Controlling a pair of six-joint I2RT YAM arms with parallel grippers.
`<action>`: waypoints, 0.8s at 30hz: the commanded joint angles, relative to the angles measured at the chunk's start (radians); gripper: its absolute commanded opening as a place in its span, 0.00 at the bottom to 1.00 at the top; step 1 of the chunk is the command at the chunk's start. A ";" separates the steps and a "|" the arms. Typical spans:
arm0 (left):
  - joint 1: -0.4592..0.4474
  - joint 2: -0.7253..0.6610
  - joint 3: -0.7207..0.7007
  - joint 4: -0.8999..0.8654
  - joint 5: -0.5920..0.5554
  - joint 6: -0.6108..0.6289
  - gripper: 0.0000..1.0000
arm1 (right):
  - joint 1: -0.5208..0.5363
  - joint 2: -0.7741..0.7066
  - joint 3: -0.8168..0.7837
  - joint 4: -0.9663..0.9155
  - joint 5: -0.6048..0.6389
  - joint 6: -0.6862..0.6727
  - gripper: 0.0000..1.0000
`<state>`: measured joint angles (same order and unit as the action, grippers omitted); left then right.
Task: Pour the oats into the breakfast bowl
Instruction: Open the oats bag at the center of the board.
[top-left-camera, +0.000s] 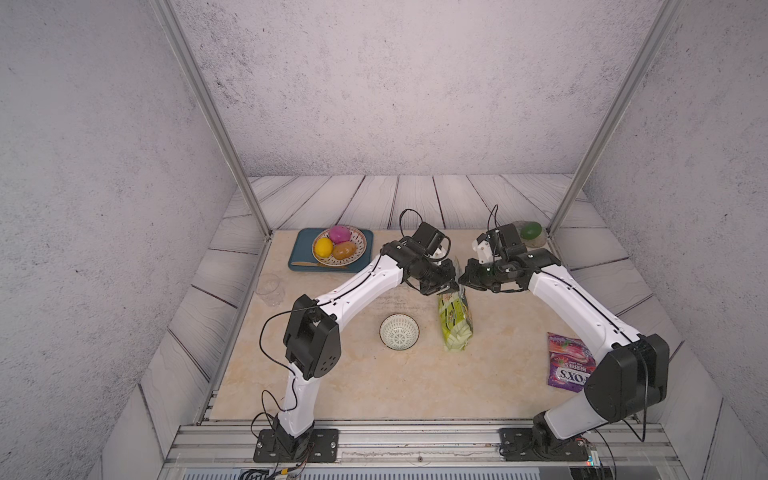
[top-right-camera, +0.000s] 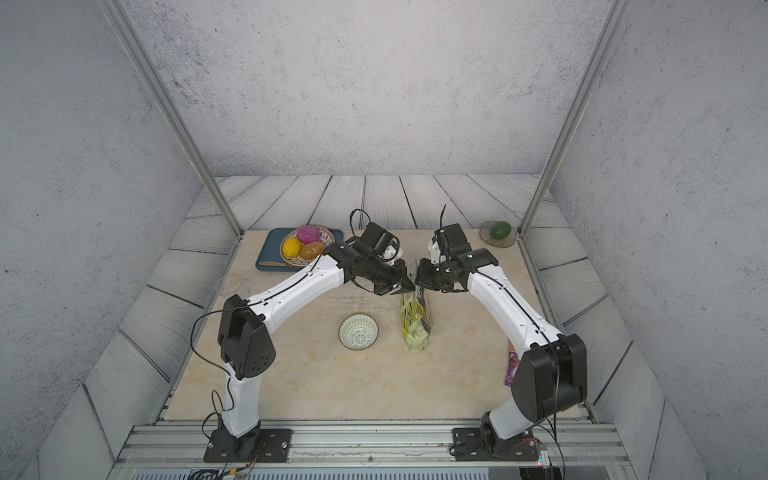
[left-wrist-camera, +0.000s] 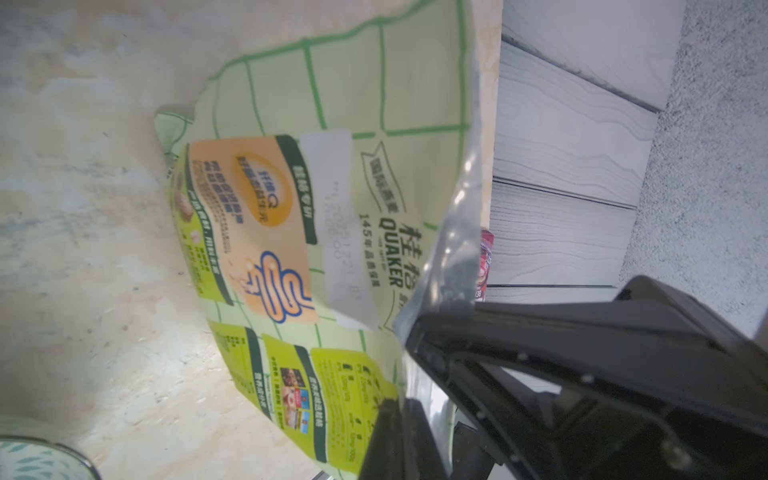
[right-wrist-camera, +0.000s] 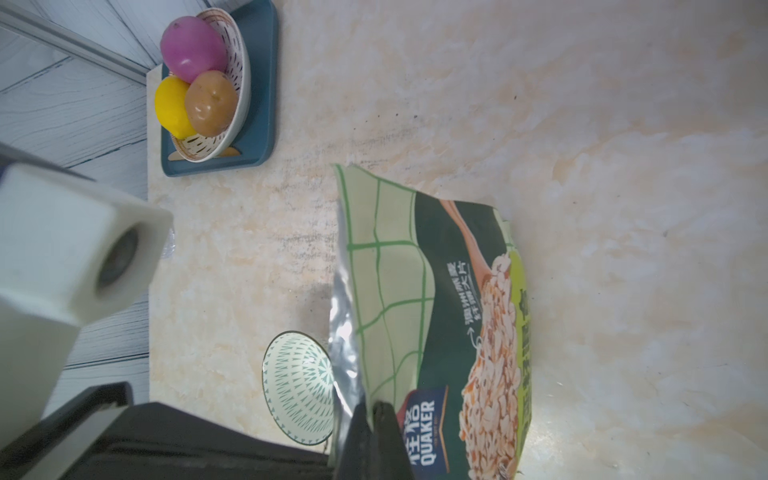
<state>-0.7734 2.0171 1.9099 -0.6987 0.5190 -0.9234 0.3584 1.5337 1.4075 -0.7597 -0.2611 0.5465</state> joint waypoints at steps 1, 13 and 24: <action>0.005 -0.079 -0.039 -0.068 -0.163 -0.029 0.00 | -0.012 -0.032 -0.008 -0.078 0.240 0.004 0.00; 0.052 -0.166 -0.243 0.132 -0.127 -0.208 0.00 | -0.017 -0.053 -0.054 -0.016 0.184 0.041 0.00; 0.031 -0.119 -0.200 0.259 0.026 -0.182 0.00 | -0.017 -0.039 0.048 0.013 -0.129 0.061 0.23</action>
<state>-0.7364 1.8706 1.6669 -0.4808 0.5140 -1.1229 0.3374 1.4998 1.4235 -0.7567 -0.2790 0.5861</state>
